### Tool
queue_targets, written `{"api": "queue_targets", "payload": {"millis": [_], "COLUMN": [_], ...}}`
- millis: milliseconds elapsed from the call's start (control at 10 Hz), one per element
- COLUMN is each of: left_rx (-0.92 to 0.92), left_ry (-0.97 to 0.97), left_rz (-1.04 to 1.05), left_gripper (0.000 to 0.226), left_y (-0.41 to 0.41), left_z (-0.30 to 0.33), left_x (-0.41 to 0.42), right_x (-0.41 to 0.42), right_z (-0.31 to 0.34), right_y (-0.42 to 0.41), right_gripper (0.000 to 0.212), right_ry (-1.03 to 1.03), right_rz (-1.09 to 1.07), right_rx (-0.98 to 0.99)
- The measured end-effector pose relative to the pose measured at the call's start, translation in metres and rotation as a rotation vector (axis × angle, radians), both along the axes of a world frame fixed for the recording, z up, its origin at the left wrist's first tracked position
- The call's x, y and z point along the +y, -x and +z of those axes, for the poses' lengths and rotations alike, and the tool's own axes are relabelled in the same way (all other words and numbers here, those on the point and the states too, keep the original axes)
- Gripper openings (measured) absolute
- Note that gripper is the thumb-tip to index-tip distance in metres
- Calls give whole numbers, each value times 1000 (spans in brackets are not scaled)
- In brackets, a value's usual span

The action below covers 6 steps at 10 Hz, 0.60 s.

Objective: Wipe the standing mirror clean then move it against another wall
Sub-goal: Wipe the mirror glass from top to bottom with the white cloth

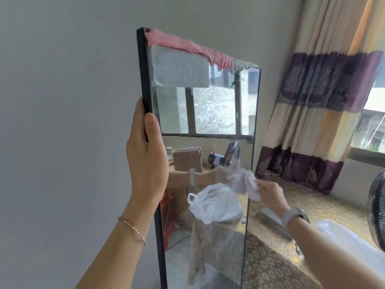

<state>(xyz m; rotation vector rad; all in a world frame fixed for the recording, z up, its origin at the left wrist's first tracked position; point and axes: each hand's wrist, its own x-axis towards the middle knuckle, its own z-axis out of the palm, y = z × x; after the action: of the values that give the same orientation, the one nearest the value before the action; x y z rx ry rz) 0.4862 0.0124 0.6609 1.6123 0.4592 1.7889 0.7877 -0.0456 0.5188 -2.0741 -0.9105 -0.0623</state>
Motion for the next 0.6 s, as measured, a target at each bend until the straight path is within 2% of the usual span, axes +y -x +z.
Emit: {"api": "queue_targets", "payload": {"millis": [100, 200, 300, 400, 500, 600], "left_rx": [33, 52, -39, 73, 89, 130], "left_ry": [33, 105, 12, -51, -68, -112], "left_rz": [54, 34, -414, -608, -761, -214], "left_gripper": [40, 41, 53, 49, 35, 49], "left_y": [2, 2, 7, -27, -125, -84], "left_z": [3, 7, 30, 45, -3, -38], "left_x": [-4, -11, -63, -58, 74, 71], "right_x": [-9, 0, 14, 25, 26, 18], "right_z": [-1, 51, 143, 192, 178, 88], "right_y": [3, 13, 32, 42, 51, 45], "right_gripper": [24, 26, 26, 32, 29, 43], "right_ry": [19, -189, -458, -645, -569, -487], "right_rz": [-92, -165, -108, -24, 35, 181], "right_rx": [85, -108, -353, -395, -543, -705]}}
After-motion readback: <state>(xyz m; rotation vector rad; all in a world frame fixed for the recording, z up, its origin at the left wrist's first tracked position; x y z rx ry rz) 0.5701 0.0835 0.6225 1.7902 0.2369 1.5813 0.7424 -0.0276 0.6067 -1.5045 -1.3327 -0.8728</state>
